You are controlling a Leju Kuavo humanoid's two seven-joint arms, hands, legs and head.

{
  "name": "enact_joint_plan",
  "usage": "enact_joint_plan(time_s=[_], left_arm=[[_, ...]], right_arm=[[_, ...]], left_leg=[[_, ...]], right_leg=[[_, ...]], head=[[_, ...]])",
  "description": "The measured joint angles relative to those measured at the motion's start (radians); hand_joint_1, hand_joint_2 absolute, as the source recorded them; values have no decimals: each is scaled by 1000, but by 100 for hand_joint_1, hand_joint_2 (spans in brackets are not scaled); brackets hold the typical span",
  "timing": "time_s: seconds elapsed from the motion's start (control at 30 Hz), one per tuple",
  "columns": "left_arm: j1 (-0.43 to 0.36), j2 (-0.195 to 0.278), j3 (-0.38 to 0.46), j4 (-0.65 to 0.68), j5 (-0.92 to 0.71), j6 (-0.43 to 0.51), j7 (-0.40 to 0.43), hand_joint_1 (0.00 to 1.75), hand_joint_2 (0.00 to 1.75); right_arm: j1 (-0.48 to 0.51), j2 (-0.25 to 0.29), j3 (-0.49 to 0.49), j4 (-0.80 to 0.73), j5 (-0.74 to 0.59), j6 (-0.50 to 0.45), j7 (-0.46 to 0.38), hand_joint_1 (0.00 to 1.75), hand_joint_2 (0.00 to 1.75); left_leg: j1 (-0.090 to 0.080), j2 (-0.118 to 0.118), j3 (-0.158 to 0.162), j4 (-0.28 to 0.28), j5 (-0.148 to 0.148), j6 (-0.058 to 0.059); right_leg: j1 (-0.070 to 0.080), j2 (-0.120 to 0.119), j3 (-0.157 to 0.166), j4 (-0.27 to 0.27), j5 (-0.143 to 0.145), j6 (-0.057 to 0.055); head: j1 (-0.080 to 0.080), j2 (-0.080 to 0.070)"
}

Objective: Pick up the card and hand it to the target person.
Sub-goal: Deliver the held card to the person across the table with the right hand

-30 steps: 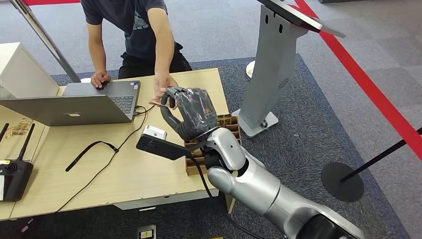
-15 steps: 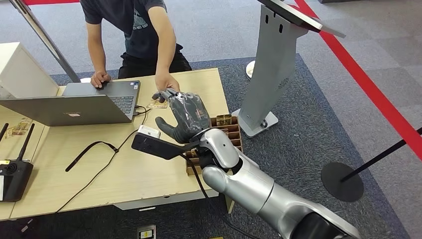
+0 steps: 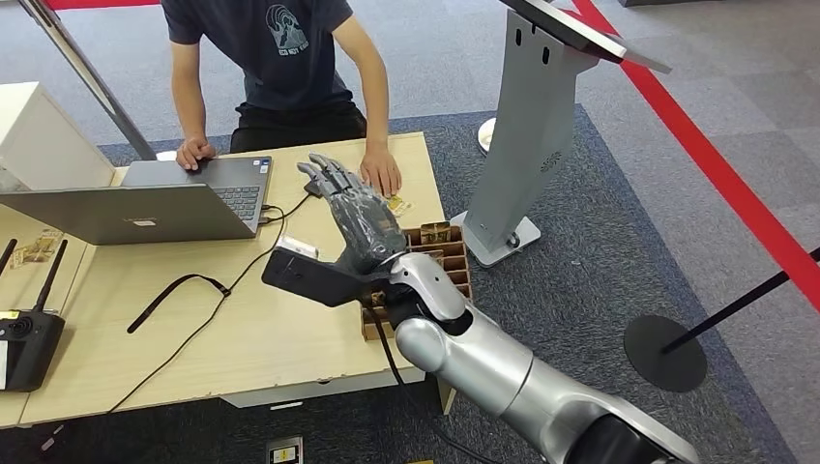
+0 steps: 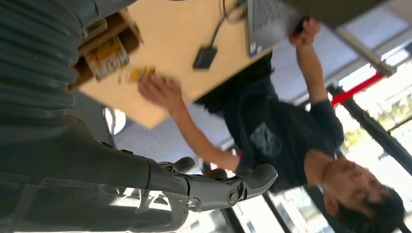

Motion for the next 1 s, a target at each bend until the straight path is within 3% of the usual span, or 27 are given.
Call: enact_joint_plan(time_s=[0.13, 0.53, 0.63, 1.0], left_arm=[[-2, -4, 0, 0, 26, 30, 16, 0, 175], [-5, 2, -8, 0, 50, 7, 22, 0, 175], [-5, 5, -9, 0, 63, 4, 21, 0, 175], [-5, 7, -9, 4, 89, 4, 12, 0, 175]], right_arm=[[35, -14, -18, -8, -405, 129, 14, 0, 175], [203, -170, -100, -145, -1299, 232, -41, 0, 175], [239, -208, -120, -175, -1352, 230, -55, 0, 175], [260, -277, -147, -238, -1266, 164, -95, 0, 175]], left_leg=[[0, 0, 0, 0, 0, 0], [0, 0, 0, 0, -1, 1], [0, 1, 0, 0, -1, 1], [0, 1, 0, 0, -1, 1]], right_leg=[[0, 0, 0, 0, 0, 0], [0, 0, 0, -1, 0, 0], [0, 0, 0, -1, 0, 0], [0, 0, 0, -1, 0, 0]], head=[[0, 0], [0, 0], [0, 0], [0, 0]])
